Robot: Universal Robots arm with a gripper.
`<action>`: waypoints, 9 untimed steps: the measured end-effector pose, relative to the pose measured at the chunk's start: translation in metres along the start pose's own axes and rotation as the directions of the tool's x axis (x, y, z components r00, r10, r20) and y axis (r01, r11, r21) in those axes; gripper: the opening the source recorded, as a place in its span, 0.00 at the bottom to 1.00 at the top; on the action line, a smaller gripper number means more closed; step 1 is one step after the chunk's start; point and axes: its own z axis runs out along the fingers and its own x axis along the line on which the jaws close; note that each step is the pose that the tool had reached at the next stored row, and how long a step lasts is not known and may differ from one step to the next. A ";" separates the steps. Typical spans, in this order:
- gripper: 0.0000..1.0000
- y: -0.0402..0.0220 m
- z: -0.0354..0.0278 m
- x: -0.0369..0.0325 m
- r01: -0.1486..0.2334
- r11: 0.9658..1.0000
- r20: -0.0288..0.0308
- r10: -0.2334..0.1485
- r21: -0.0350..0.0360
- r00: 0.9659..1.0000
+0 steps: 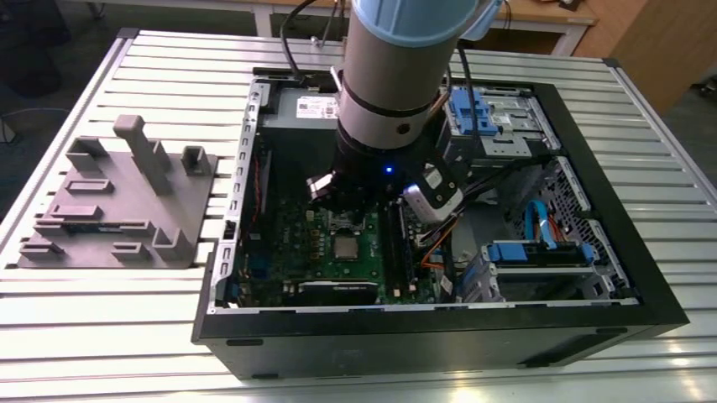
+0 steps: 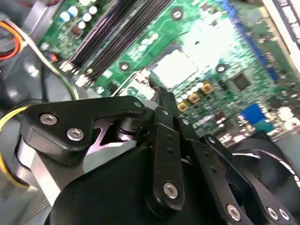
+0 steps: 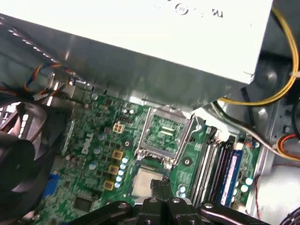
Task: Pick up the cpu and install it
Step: 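Close the cpu cover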
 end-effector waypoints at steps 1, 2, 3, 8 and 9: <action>0.10 -0.0001 0.0012 -0.0001 0.009 1.000 -0.001 -0.009 0.000 1.000; 0.10 -0.0003 0.0024 -0.0001 0.025 1.000 -0.003 -0.025 0.000 1.000; 0.10 -0.0004 0.0034 -0.0001 0.043 0.999 -0.004 -0.043 0.001 0.999; 0.10 -0.0008 0.0066 -0.0004 0.126 0.992 -0.012 -0.126 0.001 0.992; 0.10 -0.0011 0.0067 -0.0011 0.131 0.991 -0.011 -0.131 -0.002 0.991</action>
